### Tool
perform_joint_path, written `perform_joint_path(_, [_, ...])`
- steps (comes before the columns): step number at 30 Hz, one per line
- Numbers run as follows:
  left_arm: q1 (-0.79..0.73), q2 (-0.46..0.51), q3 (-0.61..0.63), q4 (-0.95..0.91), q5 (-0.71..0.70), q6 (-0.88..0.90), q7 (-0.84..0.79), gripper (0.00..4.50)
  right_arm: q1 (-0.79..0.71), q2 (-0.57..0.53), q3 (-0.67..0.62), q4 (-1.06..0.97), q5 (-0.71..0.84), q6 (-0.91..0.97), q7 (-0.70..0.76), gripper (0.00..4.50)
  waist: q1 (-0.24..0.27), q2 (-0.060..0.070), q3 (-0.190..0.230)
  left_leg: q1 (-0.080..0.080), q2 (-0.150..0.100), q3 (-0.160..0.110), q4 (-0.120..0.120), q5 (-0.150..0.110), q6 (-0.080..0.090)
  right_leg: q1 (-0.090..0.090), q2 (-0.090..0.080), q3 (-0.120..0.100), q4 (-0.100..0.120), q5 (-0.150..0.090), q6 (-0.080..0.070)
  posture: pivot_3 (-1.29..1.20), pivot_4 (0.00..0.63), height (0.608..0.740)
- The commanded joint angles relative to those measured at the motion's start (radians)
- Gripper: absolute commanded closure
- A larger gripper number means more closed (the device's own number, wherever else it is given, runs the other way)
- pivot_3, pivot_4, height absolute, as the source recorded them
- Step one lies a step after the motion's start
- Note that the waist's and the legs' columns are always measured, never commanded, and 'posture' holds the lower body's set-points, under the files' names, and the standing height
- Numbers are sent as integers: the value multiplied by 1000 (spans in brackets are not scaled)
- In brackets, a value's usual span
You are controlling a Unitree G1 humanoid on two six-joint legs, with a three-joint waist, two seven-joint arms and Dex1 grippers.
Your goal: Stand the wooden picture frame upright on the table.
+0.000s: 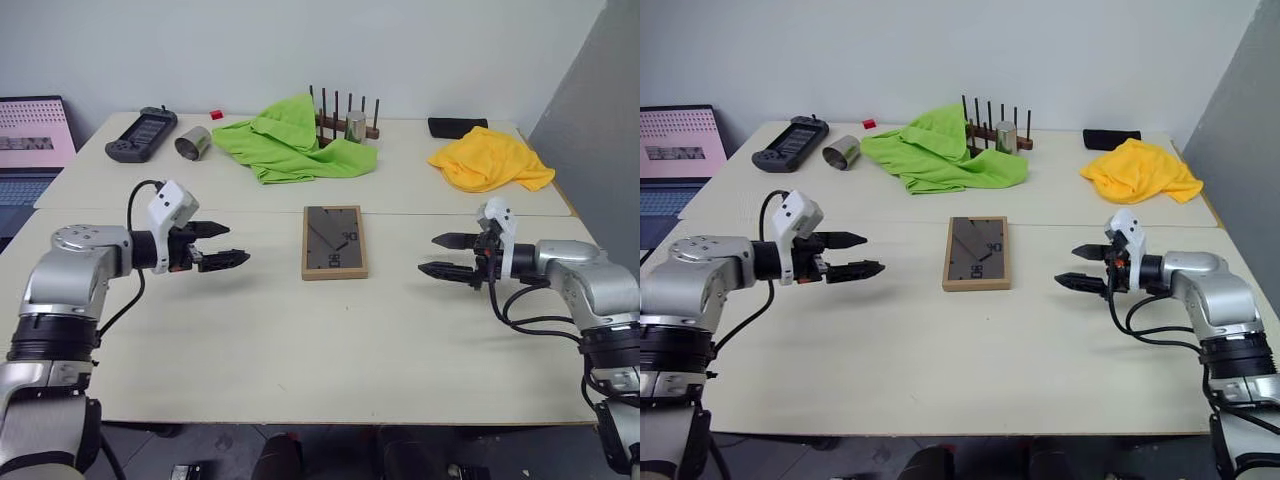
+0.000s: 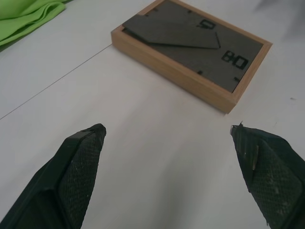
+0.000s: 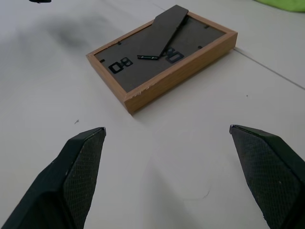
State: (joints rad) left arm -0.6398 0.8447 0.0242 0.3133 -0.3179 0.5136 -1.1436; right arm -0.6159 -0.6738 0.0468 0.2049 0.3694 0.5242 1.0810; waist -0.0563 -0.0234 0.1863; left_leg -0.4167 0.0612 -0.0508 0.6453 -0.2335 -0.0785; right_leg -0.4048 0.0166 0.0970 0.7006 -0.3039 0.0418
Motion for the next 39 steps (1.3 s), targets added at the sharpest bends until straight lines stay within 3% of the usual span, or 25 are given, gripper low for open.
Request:
perform_joint_path(1, [-19, -50, 7, 36, 45, -97, 77, 623, -44, 74, 3, 53, -27, -57, -52, 399, 0, 0, 0, 0, 0, 0, 0, 0, 0, 0, 0, 0, 0, 0, 0, 0, 150, 740])
perform_joint_path(6, [-53, -135, -3, 119, 107, -191, 175, 1731, -103, 171, 47, 188, -127, -157, -132, 1467, -1, 0, 0, 0, 0, 0, 0, 0, 0, -1, 0, 0, 2, 0, 0, 0, 150, 740])
perform_joint_path(12, [-122, -279, -17, 313, 193, -341, 354, 3356, -229, 316, 83, 466, -244, -298, -270, 3246, -1, 0, 0, 0, 0, 0, 1, 0, 0, -1, 0, 0, 3, 0, 0, 0, 150, 740])
perform_joint_path(17, [-172, -361, -26, 433, 226, -419, 397, 4484, -310, 396, 83, 664, -297, -407, -332, 4476, -1, 0, 0, 0, -1, 0, 1, 0, 0, -2, -1, 0, 6, 0, 0, 0, 150, 740])
perform_joint_path(21, [-213, -410, -39, 500, 251, -456, 421, 4484, -345, 432, 70, 734, -306, -458, -338, 4476, -1, 0, 0, 1, -1, 0, 1, 0, 0, -2, -1, 0, 8, 0, 0, 0, 150, 740])
perform_joint_path(28, [-143, -433, -82, 364, 234, -409, 300, 4484, -313, 437, 63, 649, -285, -436, -276, 4476, -6, 0, 0, 2, -1, 0, 1, 0, 0, -2, -1, 0, 11, 0, 0, 0, 150, 740])
perform_joint_path(34, [-47, -399, -116, 164, 222, -325, 214, 4484, -214, 412, 60, 458, -253, -337, -205, 4476, -9, 0, 0, 2, -2, -1, 1, 0, 0, -2, -1, 0, 12, 0, 0, 0, 150, 740])
perform_joint_path(39, [24, -387, -156, 3, 222, -264, 174, 4484, -47, 356, 94, 143, -195, -185, -106, 4476, -3, 0, 0, 1, -2, -2, 1, 0, 0, -2, -1, -1, 12, 0, 0, 0, 150, 740])
